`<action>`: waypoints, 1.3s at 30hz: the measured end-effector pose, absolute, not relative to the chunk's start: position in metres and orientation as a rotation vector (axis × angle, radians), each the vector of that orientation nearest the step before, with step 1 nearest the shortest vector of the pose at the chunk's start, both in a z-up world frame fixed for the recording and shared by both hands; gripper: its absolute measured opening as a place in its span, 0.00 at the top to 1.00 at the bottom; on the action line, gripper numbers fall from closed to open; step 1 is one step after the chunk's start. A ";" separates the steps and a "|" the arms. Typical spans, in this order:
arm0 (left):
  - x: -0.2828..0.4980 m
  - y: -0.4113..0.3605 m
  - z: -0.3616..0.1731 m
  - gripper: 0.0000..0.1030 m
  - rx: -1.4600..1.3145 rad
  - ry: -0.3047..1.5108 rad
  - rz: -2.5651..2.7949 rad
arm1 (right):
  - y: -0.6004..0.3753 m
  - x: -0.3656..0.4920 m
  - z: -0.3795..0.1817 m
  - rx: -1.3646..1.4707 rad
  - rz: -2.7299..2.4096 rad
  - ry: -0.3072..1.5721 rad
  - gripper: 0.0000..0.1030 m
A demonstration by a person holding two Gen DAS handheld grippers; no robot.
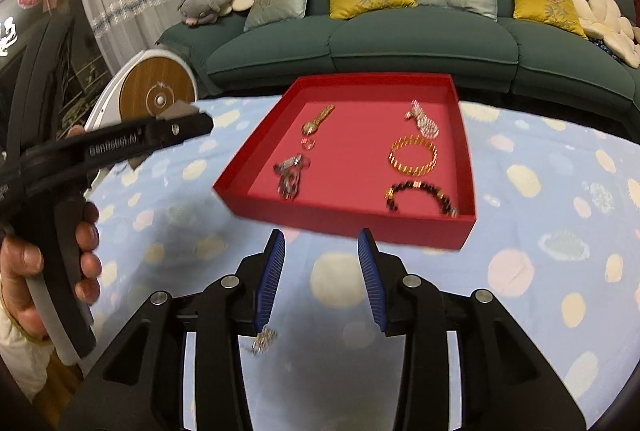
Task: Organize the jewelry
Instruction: 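Open both tools to drop the bracelet and hoop earrings into the red box, then move the right tool to the silver chain and grasp it, then grasp the gold hoop earring with the left tool while the right tool holds the chain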
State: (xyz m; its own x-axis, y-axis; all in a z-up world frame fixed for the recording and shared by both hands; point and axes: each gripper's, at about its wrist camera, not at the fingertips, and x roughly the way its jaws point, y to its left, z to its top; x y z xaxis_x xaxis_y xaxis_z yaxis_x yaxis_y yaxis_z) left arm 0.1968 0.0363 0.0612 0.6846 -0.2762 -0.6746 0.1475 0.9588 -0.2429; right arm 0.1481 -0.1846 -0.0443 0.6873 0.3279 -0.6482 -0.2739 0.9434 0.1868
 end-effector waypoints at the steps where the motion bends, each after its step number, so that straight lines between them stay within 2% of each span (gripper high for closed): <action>1: 0.192 0.039 0.060 0.58 -0.188 0.784 -0.241 | -0.180 0.141 -0.054 0.065 0.350 0.771 0.64; 10: 0.158 0.050 0.043 0.58 -0.182 0.820 -0.225 | -0.146 0.104 -0.104 -0.052 0.417 0.877 0.64; 26: 0.147 0.065 0.018 0.58 -0.181 0.867 -0.215 | -0.120 0.117 -0.111 -0.078 0.434 0.874 0.64; 31: 0.147 0.068 0.014 0.58 -0.175 0.875 -0.218 | -0.117 0.119 -0.112 -0.093 0.420 0.866 0.72; 39: 0.145 0.060 0.007 0.58 -0.149 0.896 -0.238 | -0.122 0.126 -0.111 -0.093 0.387 0.867 0.92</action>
State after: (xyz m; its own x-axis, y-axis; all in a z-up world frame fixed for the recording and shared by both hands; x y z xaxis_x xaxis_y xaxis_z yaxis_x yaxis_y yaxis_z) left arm 0.1451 0.0596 0.0069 0.6006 -0.2666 -0.7538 0.1429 0.9634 -0.2268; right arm 0.1264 -0.1224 -0.1115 0.5828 0.2936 -0.7577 -0.3682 0.9267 0.0759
